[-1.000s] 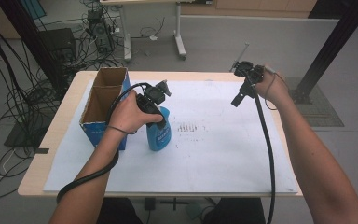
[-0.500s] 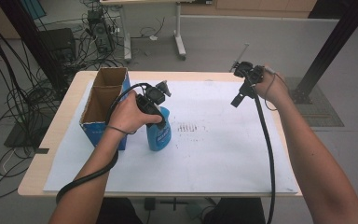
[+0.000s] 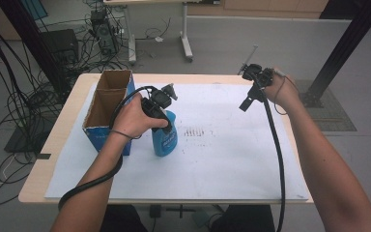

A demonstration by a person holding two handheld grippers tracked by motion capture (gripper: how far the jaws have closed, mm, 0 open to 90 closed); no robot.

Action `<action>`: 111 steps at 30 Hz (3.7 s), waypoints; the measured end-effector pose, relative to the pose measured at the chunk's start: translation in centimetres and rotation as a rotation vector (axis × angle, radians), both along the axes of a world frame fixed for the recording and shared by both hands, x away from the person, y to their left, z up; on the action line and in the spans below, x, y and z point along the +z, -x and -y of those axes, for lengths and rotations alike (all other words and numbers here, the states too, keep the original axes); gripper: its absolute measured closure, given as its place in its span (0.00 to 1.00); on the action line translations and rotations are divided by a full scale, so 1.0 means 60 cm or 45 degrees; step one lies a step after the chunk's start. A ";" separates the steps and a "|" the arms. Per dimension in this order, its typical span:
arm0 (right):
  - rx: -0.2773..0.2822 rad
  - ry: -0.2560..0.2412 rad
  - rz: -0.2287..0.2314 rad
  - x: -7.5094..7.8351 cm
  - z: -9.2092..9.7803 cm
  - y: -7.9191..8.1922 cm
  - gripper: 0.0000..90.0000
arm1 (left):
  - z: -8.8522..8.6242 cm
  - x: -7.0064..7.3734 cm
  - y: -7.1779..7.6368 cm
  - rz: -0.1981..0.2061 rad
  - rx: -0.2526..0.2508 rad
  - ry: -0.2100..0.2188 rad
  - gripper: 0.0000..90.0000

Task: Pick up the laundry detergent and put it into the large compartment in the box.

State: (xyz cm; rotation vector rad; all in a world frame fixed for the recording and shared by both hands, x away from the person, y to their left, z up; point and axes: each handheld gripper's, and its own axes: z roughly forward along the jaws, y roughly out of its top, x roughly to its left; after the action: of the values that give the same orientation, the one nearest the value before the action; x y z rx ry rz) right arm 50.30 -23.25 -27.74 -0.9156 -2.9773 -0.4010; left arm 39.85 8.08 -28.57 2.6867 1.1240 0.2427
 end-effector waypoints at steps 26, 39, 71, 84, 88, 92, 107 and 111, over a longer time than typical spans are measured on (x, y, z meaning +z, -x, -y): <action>-0.015 0.019 0.004 0.002 0.011 0.001 0.08 | 0.008 0.070 -0.003 0.077 0.013 0.000 0.42; -0.006 0.020 0.029 0.011 0.008 0.008 0.08 | 0.025 0.186 0.000 0.162 0.025 0.046 0.42; -0.016 0.020 0.057 0.023 0.011 0.010 0.08 | 0.026 0.380 -0.012 0.243 0.090 0.137 0.42; -0.010 0.029 0.073 0.029 0.013 0.012 0.08 | -0.003 0.379 -0.009 0.238 0.158 0.121 0.42; -0.006 0.038 0.072 0.030 0.010 0.013 0.08 | -0.018 0.380 -0.010 0.239 0.191 0.132 0.42; 0.001 0.039 0.076 0.030 0.008 0.013 0.08 | -0.033 0.379 -0.010 0.238 0.217 0.120 0.42; 0.014 0.033 0.075 0.031 0.002 0.012 0.08 | -0.108 0.366 -0.018 0.229 0.385 0.090 0.42; 0.015 0.037 0.073 0.031 -0.001 0.013 0.08 | -0.127 0.362 -0.020 0.226 0.427 0.094 0.42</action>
State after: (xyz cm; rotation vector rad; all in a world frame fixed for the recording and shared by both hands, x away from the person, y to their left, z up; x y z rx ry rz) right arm 49.53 -23.21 -25.88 -0.9038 -3.0466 -0.3907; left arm 41.08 15.71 -6.84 2.3472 1.4876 0.4731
